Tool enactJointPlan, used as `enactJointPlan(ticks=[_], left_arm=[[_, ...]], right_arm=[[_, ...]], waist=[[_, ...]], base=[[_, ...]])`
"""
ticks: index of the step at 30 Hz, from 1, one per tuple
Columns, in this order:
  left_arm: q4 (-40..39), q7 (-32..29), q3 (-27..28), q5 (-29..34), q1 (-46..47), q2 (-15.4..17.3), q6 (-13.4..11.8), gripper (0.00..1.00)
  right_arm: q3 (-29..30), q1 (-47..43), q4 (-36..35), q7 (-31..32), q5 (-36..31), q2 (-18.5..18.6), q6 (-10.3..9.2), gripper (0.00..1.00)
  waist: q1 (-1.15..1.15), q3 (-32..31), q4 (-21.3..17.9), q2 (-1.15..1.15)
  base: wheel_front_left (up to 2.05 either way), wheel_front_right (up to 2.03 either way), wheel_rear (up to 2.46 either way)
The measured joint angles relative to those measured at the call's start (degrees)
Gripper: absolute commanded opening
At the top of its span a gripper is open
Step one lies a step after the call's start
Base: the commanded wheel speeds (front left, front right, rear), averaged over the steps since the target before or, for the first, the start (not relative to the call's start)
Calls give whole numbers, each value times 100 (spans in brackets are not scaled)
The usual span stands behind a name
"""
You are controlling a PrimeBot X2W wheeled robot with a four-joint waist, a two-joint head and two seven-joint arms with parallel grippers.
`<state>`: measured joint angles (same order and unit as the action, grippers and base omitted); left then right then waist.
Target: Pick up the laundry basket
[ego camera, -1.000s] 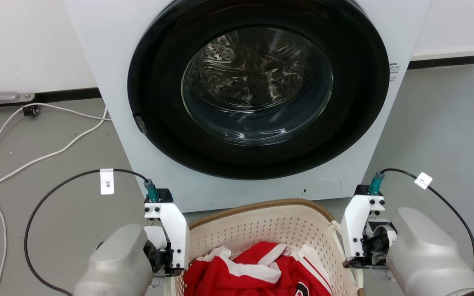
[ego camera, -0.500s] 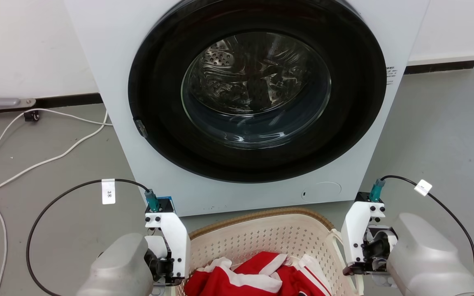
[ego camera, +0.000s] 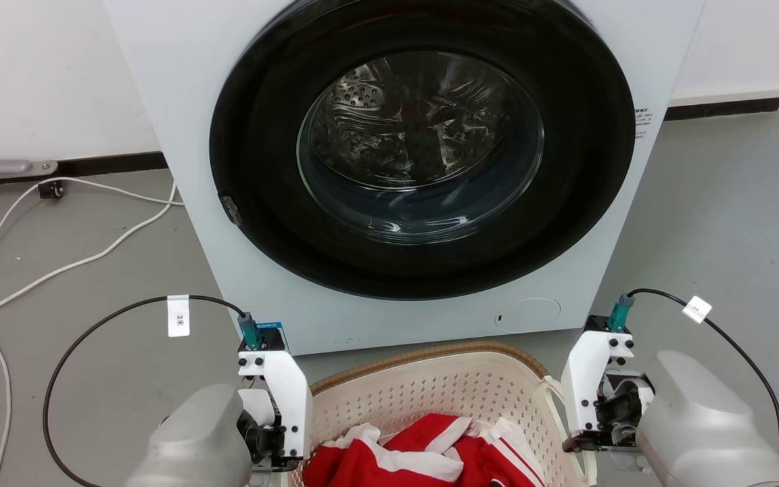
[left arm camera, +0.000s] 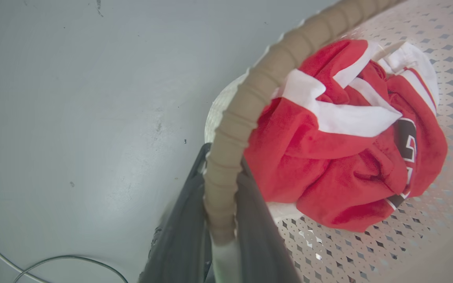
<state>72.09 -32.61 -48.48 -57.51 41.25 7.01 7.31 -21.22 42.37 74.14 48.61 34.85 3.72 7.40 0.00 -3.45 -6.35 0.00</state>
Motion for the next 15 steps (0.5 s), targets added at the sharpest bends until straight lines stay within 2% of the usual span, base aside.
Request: enactJointPlan(ticks=[15], left_arm=[[40, -83, -100, -125, 8, -11, 0, 0]], right_arm=[[-37, -12, 3, -14, 47, 4, 0, 0]], waist=[[0, 5, 52, 0]], base=[[0, 0, 0]])
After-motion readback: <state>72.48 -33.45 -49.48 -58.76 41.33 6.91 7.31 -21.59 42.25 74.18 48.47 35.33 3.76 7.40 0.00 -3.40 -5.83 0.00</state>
